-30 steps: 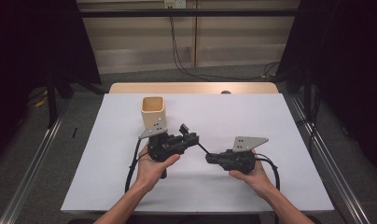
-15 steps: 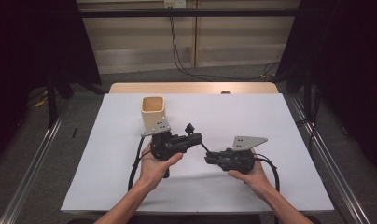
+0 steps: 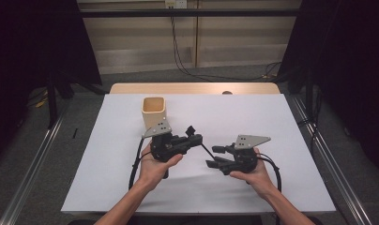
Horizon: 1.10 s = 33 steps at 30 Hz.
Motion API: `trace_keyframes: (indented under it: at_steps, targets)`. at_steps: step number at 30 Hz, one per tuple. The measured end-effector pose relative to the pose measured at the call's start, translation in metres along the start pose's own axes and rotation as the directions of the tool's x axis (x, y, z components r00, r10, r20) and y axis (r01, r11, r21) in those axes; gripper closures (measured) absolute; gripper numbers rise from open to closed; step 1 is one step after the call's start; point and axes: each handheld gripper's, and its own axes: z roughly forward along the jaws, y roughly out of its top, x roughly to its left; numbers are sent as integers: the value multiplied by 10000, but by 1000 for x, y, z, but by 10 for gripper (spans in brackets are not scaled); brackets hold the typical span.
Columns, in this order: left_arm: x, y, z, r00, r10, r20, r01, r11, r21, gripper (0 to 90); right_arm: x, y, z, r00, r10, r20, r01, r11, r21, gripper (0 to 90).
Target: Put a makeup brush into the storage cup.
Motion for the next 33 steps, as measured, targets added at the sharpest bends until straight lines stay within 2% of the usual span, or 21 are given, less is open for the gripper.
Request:
trace_keyframes:
  at_steps: [13, 17, 18, 22, 33]
  targets:
    - [0, 4, -4, 9997, 238, -109, -237, 9997, 70, 856, -2, 2, -2, 9992, 370, 152, -366, 9989, -279, 11]
    - [1, 5, -6, 9995, 258, -190, -256, 9996, 128, 856, -4, 2, -4, 9968, 619, 500, -604, 9977, -306, 11]
    - [1, 5, -7, 9995, 267, -196, -264, 9996, 131, 856, -4, 2, -5, 9970, 619, 469, -604, 9976, -338, 8]
    - [3, 5, -10, 9991, 306, -304, -300, 9994, 178, 856, -4, 2, -9, 9985, 520, 143, -509, 9966, -640, 5]
    - [6, 7, -17, 9986, 313, -416, -301, 9991, 286, 856, -4, 1, -11, 9974, 312, 644, -264, 9969, -742, 16]
